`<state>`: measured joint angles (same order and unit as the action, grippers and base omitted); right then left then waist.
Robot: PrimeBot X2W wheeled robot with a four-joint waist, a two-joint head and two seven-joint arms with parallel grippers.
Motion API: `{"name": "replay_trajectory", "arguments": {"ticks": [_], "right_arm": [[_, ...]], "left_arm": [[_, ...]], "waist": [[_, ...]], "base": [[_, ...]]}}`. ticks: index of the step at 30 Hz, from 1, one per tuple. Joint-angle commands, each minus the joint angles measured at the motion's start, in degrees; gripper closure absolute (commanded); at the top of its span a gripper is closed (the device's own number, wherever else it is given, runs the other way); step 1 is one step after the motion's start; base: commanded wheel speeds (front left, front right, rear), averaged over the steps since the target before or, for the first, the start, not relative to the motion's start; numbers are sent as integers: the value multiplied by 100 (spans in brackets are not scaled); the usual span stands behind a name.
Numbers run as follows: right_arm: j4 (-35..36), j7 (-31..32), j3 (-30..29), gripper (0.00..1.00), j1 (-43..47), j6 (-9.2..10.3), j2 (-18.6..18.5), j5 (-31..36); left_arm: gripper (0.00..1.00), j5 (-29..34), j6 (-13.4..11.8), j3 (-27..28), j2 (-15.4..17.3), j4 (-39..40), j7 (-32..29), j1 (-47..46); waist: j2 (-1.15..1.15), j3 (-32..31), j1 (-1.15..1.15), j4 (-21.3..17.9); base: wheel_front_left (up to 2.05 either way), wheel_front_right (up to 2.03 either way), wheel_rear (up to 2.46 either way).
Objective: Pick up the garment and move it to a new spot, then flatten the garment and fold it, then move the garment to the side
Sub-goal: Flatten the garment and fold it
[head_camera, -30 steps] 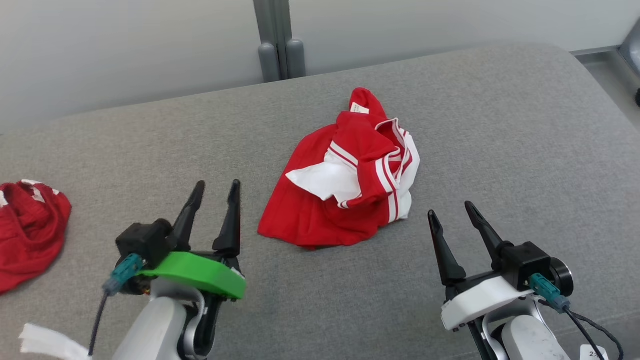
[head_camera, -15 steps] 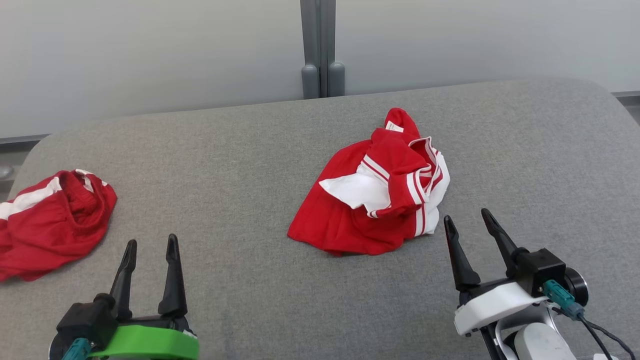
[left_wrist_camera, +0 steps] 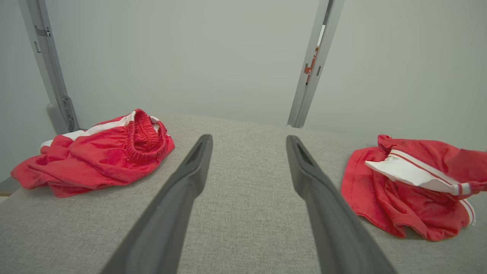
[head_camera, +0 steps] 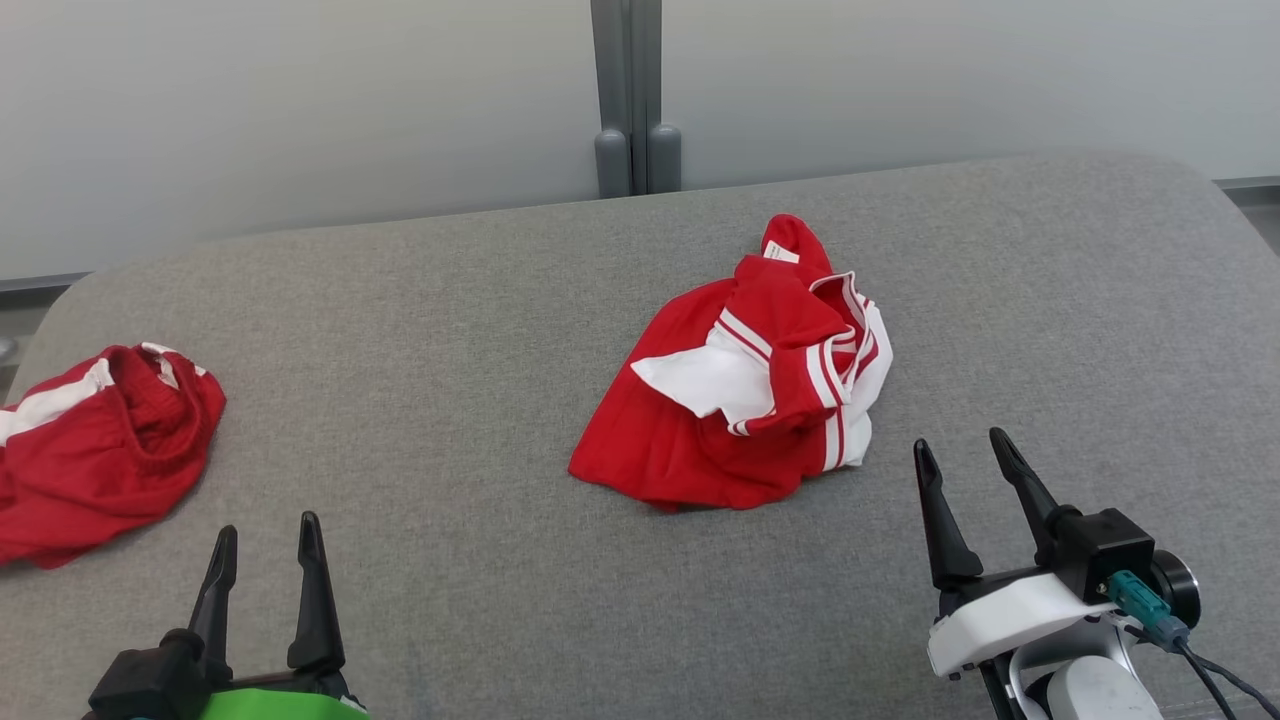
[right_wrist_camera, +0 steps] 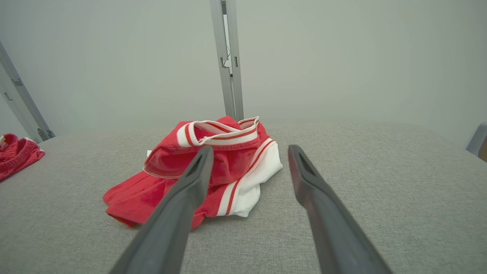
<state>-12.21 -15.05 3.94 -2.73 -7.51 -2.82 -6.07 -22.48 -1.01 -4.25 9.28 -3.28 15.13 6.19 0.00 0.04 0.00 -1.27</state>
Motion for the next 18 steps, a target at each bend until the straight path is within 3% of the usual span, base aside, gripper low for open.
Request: {"name": "replay_trajectory", "arguments": {"ticks": [1, 8, 18], "right_arm": [[29, -16, -13, 0, -30, 4, -12, 22], [30, -17, 51, 0, -16, 4, -12, -91], [-339, 576, 283, 0, -772, 4, -10, -1289]], "left_arm": [[0, 54, 27, 19, -33, 26, 3, 69], [0, 138, 113, 68, -116, -40, 3, 59], [0, 240, 212, 3, -203, -150, 3, -57]], "waist": [[0, 13, 0, 5], [0, 28, 0, 34], [0, 48, 0, 128]], "base": [[0, 0, 0], [0, 0, 0], [0, 0, 0]]}}
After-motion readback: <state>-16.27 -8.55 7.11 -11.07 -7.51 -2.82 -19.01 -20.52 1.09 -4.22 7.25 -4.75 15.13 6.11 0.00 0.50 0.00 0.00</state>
